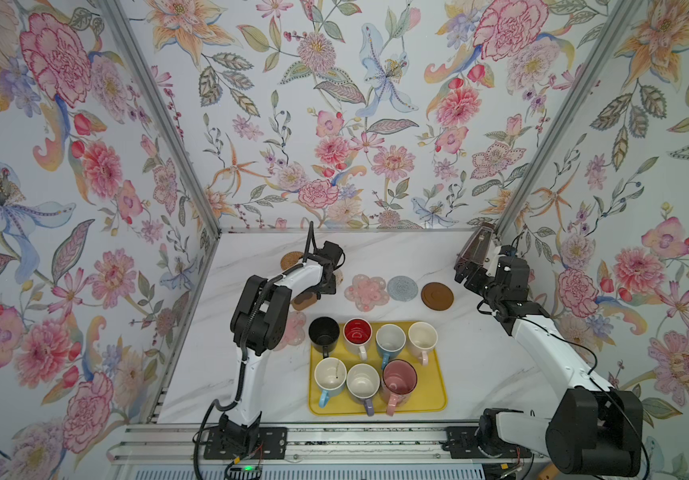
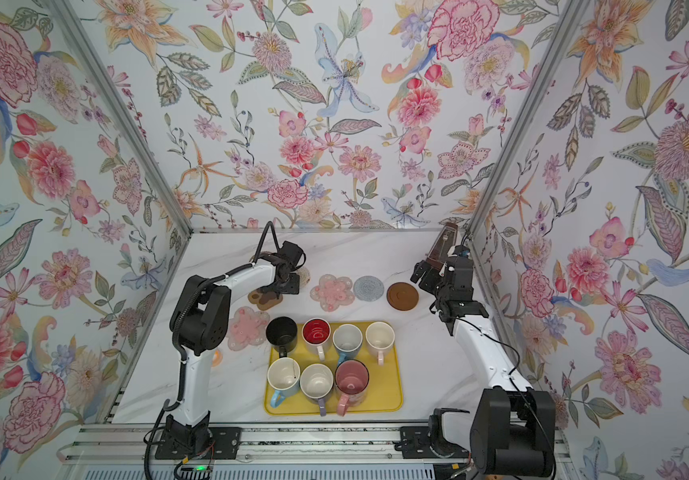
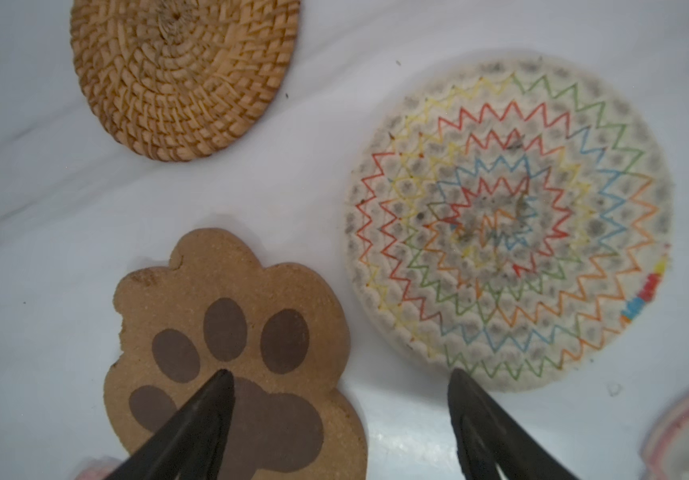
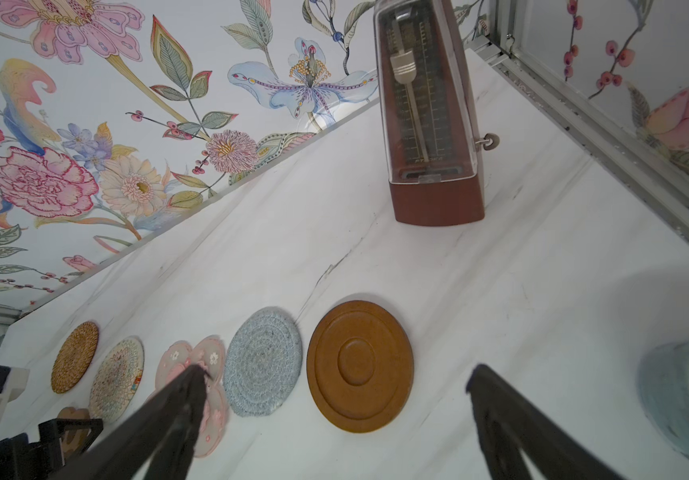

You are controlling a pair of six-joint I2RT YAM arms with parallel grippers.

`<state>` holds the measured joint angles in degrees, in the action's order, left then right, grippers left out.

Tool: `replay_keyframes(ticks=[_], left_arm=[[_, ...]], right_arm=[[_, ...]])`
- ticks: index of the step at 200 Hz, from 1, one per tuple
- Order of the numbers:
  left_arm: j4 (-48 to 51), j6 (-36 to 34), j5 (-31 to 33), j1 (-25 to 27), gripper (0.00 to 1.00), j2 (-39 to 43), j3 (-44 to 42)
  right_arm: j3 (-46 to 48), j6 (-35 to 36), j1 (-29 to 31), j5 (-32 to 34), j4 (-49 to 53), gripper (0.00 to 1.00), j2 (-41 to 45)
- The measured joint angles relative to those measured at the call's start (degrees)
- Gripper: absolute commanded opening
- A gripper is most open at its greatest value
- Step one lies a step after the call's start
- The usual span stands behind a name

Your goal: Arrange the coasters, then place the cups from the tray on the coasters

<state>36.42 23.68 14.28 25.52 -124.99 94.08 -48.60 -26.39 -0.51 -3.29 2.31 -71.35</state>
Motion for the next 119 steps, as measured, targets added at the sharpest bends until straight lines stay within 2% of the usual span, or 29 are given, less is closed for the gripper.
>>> replay_keyframes(ticks=[119], left_arm=[[-2.19,0.81,1.6,-2.14,0.83,1.09,-3.19]], right_arm=[[0.42,-0.02,-0.33,-0.42,0.48,0.99,0.0]])
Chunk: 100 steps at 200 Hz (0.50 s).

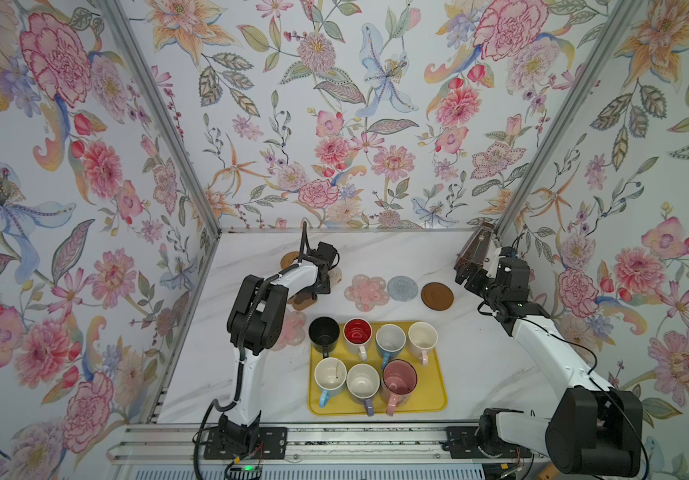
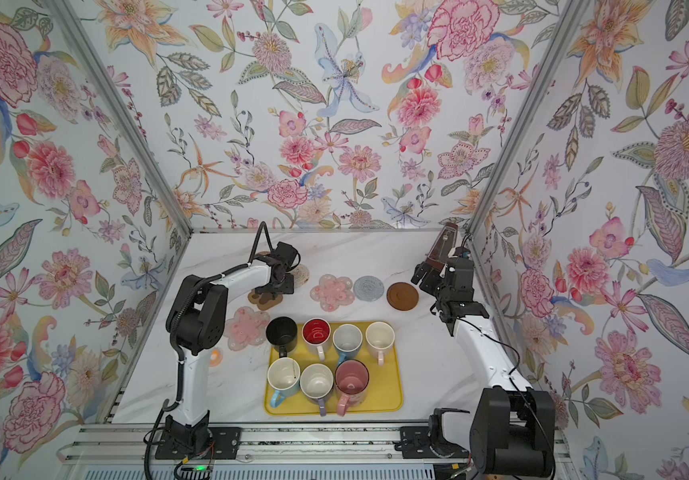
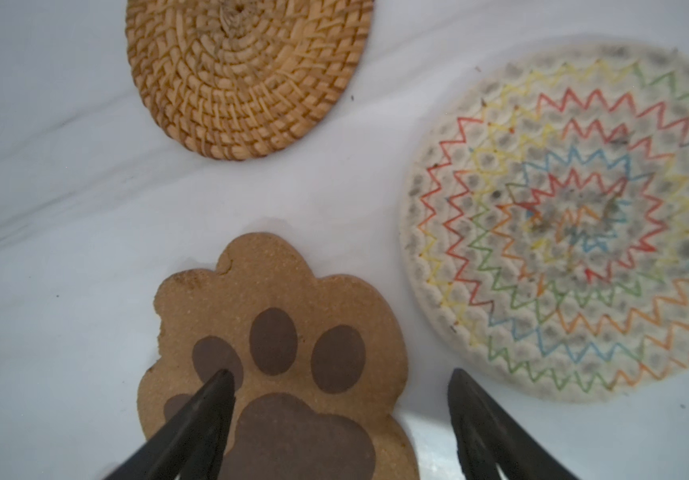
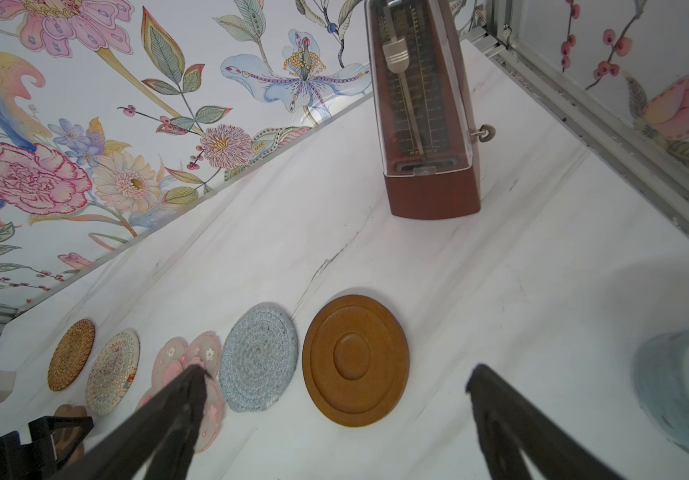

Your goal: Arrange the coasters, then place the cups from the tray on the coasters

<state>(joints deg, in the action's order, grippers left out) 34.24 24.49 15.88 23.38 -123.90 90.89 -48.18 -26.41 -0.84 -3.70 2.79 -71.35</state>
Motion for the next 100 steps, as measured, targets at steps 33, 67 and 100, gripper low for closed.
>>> replay_keyframes(ticks=[33,67,100], left_arm=[[-0.92,0.0,0.02,-0.26,0.83,0.72,-1.4],[-2.32,0.02,0.02,-1.22,0.83,2.51,-4.33],[-3.1,0.02,0.02,-3.52,0.83,4.7,-7.67]], right_arm=[[0.0,-0.17,0.0,0.0,0.0,0.99,0.0],[0.0,-0.44,0.0,-0.04,0.0,0.99,0.0],[0.0,-0.68,0.0,-0.2,-0.02,0.99,-0.02]])
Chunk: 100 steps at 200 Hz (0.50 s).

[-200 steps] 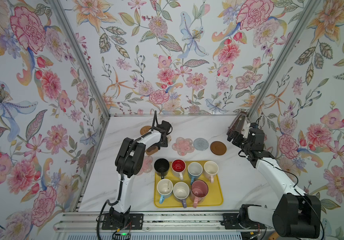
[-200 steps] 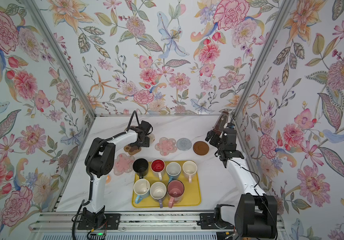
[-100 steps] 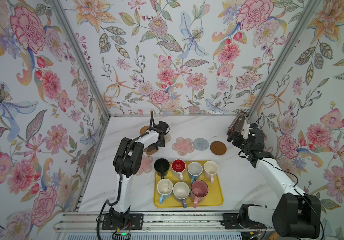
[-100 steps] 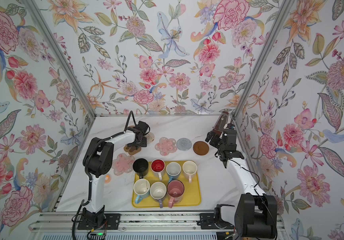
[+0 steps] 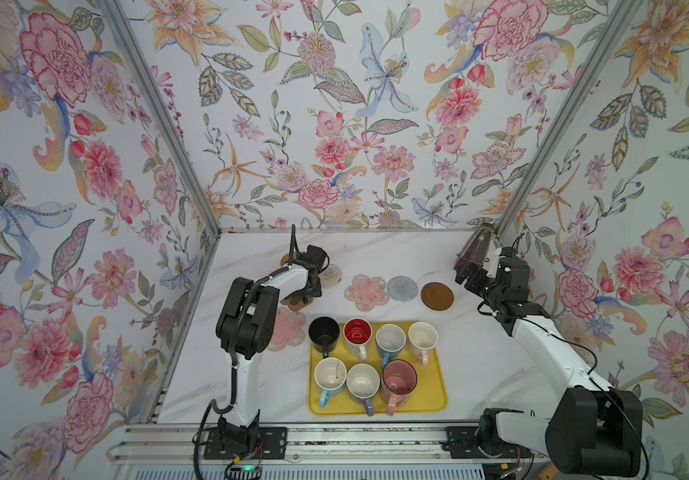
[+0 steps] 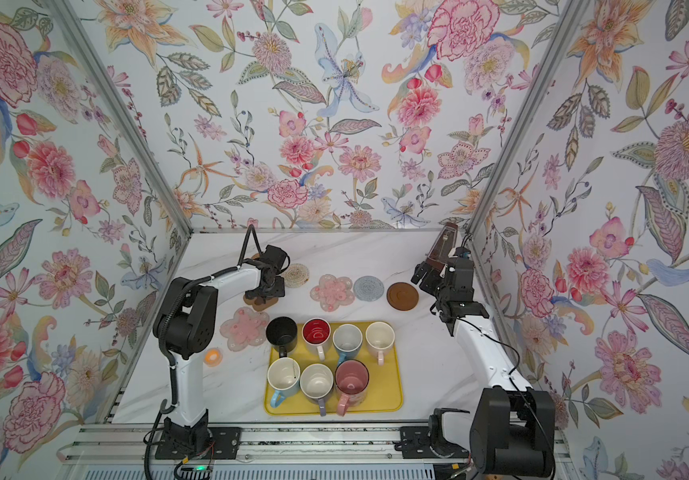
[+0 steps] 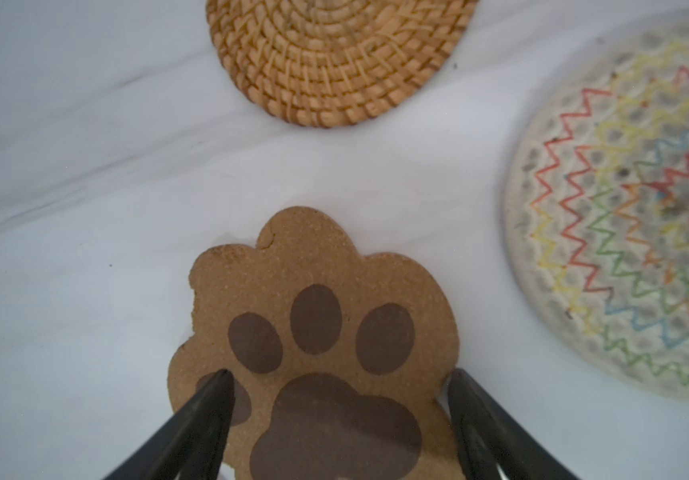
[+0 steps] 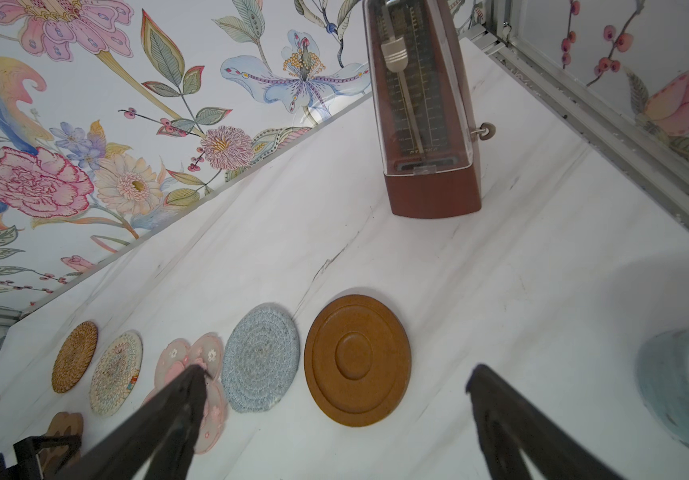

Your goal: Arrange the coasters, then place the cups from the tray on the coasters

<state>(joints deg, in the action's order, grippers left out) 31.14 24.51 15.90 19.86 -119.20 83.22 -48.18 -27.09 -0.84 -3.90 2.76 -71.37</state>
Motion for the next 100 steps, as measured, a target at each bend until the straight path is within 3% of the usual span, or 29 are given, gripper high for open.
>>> replay_keyframes(ticks=[100], left_arm=[[-1.22,-2.08,-0.81,-3.8,0.83,3.06,-1.95]], right_arm=[[-0.07,-0.83,0.0,-0.22,0.42,0.99,-1.51]])
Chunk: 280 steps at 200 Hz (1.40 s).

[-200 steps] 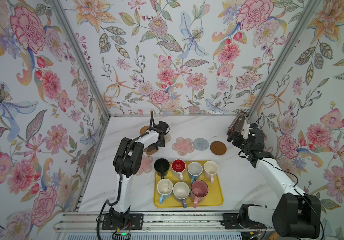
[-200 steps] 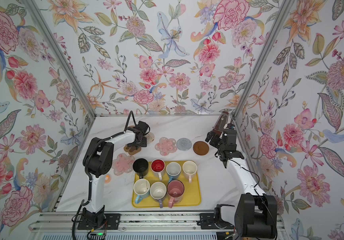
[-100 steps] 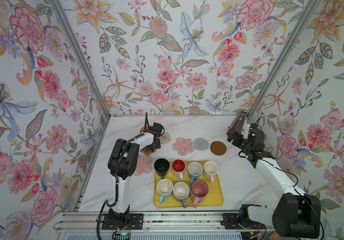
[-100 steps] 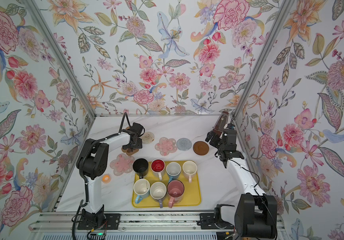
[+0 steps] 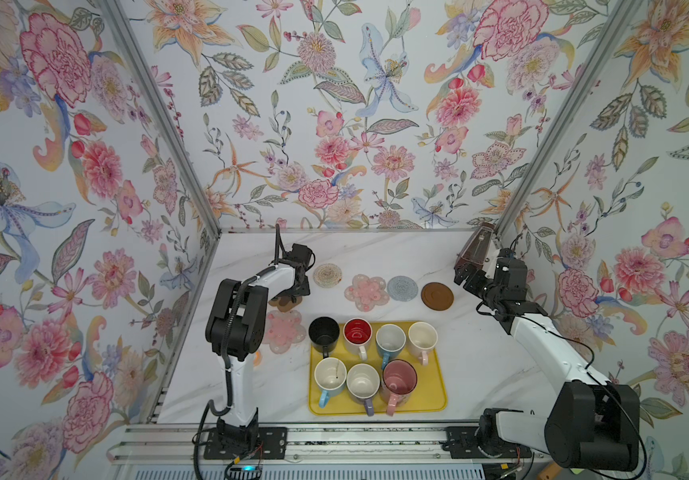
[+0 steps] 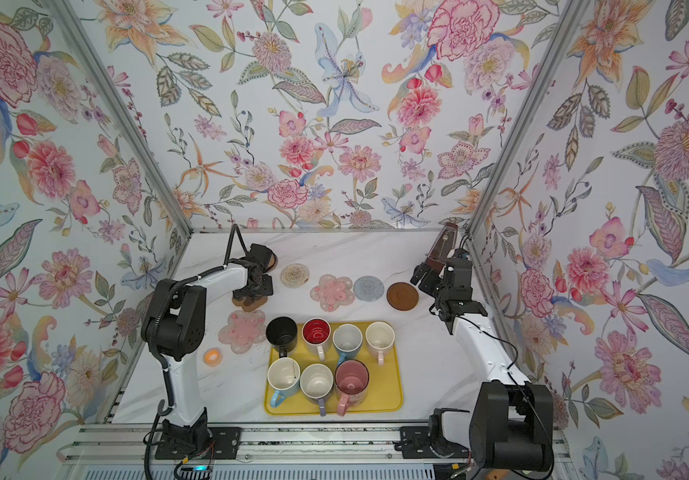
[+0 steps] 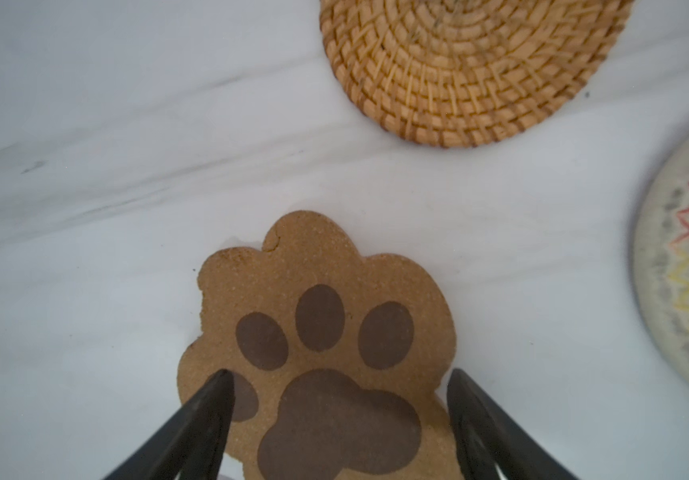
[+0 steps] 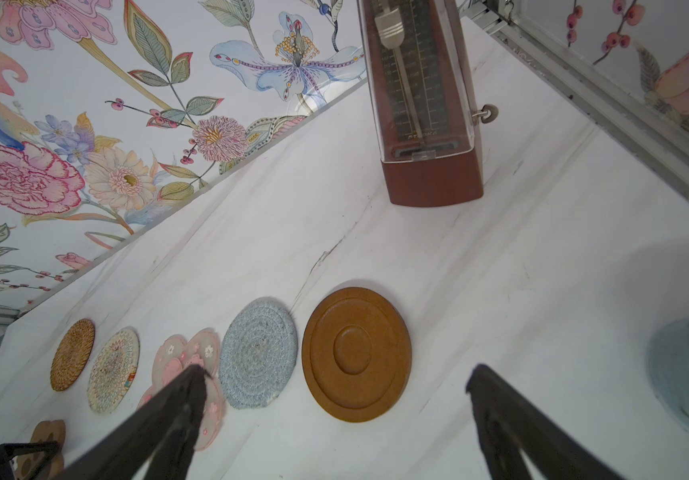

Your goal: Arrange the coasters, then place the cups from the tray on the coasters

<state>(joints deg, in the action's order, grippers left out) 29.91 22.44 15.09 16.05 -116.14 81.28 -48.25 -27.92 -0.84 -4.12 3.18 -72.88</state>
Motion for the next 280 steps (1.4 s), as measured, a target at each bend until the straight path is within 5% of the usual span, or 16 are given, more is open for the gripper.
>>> replay_keyframes(ticks=[54,113,280], left_arm=[[2.78,-2.91,-1.22,0.96,0.82,-0.52,14.53],[5.9,-3.72,-2.73,4.81,0.79,-10.62,30.18],[8.41,-1.36,-9.18,8.24,0.78,-23.39,40.89]], right_arm=[[-0.04,0.0,0.0,0.24,2.64,0.99,1.92],[0.04,-1.07,0.0,0.2,4.79,0.99,6.69],[1.09,-1.73,0.0,-0.07,5.18,0.99,6.99]])
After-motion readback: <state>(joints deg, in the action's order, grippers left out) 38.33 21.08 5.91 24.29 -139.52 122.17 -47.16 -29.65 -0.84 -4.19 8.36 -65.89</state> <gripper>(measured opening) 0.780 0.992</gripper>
